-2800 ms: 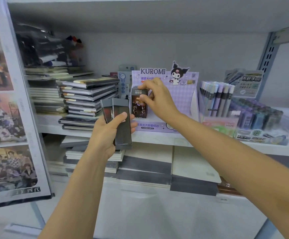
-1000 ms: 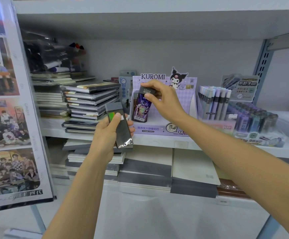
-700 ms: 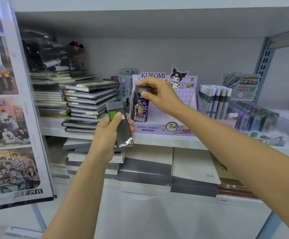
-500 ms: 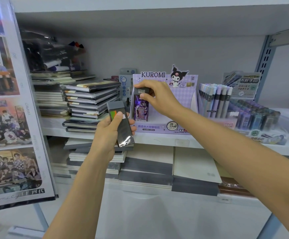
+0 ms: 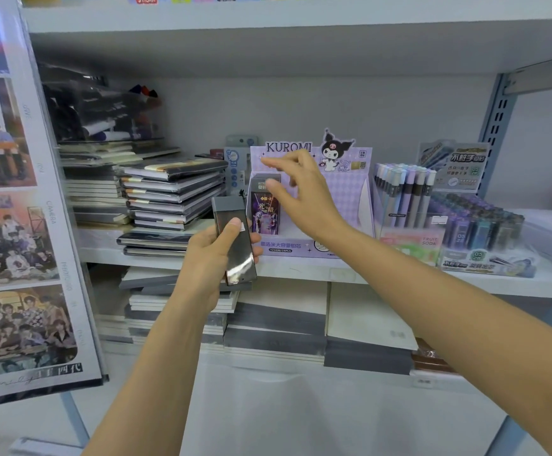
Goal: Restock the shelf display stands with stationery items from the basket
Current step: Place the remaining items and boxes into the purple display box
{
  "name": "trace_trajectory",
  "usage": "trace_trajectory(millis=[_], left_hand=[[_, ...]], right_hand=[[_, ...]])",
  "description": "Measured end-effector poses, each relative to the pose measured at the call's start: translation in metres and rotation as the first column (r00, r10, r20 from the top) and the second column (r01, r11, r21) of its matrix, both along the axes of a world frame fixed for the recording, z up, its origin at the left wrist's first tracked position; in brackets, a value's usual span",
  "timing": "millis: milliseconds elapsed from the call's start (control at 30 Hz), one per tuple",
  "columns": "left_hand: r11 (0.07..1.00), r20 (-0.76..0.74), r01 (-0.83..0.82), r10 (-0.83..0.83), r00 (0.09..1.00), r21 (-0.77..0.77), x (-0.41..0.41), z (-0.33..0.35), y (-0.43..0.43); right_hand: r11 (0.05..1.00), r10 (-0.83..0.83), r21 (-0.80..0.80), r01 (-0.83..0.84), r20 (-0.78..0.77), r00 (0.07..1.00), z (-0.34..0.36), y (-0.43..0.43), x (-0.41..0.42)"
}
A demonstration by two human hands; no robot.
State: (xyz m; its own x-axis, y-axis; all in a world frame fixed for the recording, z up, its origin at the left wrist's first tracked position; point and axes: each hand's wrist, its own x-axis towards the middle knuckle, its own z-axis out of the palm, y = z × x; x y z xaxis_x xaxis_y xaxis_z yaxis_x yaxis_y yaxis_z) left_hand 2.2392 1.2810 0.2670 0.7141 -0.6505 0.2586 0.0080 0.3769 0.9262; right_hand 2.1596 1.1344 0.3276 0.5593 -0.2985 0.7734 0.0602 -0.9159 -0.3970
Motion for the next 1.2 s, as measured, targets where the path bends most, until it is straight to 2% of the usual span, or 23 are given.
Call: trace_trajectory(millis=[67,133,200,300,367,433,500,633,700,800,867,933,1033,1200], left_hand=[[1.000,0.045,-0.006,0.005,0.999,0.023,-0.006,0.000,-0.003],[0.999,0.123,-0.025,0.020,0.992,0.042,-0.014,0.000,-0.006],[0.997,0.234,-0.060,0.046,0.971,0.054,-0.024,0.001,-0.011],[0.982,0.485,-0.159,0.089,0.870,0.105,-0.033,0.005,-0.017],[0.976,0.622,-0.153,0.023,0.783,0.157,-0.036,0.007,-0.018],[0.977,0.637,-0.109,-0.034,0.770,0.184,-0.038,0.007,-0.019],[0.983,0.633,-0.114,-0.004,0.774,0.146,-0.039,0.005,-0.019],[0.950,0.734,-0.303,0.151,0.662,0.078,-0.037,-0.003,-0.026],[0.921,0.783,-0.386,0.209,0.586,0.044,-0.035,-0.007,-0.028],[0.834,0.890,-0.551,0.277,0.363,-0.035,-0.031,-0.017,-0.029],[0.766,0.943,-0.641,0.245,0.225,-0.047,-0.027,-0.026,-0.028],[0.723,0.976,-0.691,0.172,0.136,-0.031,-0.024,-0.035,-0.027],[0.698,0.987,-0.714,0.147,0.068,-0.055,-0.022,-0.044,-0.026],[0.646,0.975,-0.758,0.211,0.064,-0.090,-0.021,-0.047,-0.025]], right_hand=[[0.970,0.150,0.190,-0.154,0.036,0.988,0.003,0.008,-0.007],[0.903,0.293,0.350,-0.251,-0.072,0.953,0.003,0.015,-0.012],[0.854,0.377,0.447,-0.268,-0.175,0.910,0.000,0.019,-0.015],[0.843,0.357,0.473,-0.255,-0.139,0.923,-0.003,0.017,-0.020],[0.845,0.305,0.475,-0.245,-0.053,0.951,0.000,0.010,-0.026],[0.828,0.303,0.489,-0.275,0.022,0.953,0.004,0.001,-0.034],[0.801,0.312,0.521,-0.296,0.059,0.948,0.008,-0.004,-0.042],[0.770,0.281,0.599,-0.218,-0.012,0.960,0.005,-0.008,-0.048],[0.770,0.258,0.594,-0.235,0.049,0.965,0.007,-0.012,-0.051],[0.820,0.123,0.539,-0.192,0.160,0.979,0.019,-0.022,-0.054],[0.861,0.059,0.488,-0.144,0.185,0.981,0.027,-0.028,-0.053],[0.896,0.065,0.423,-0.137,0.181,0.981,0.030,-0.029,-0.049],[0.921,0.124,0.352,-0.165,0.137,0.983,0.025,-0.027,-0.042],[0.950,0.121,0.277,-0.147,0.109,0.987,0.010,-0.019,-0.026]])
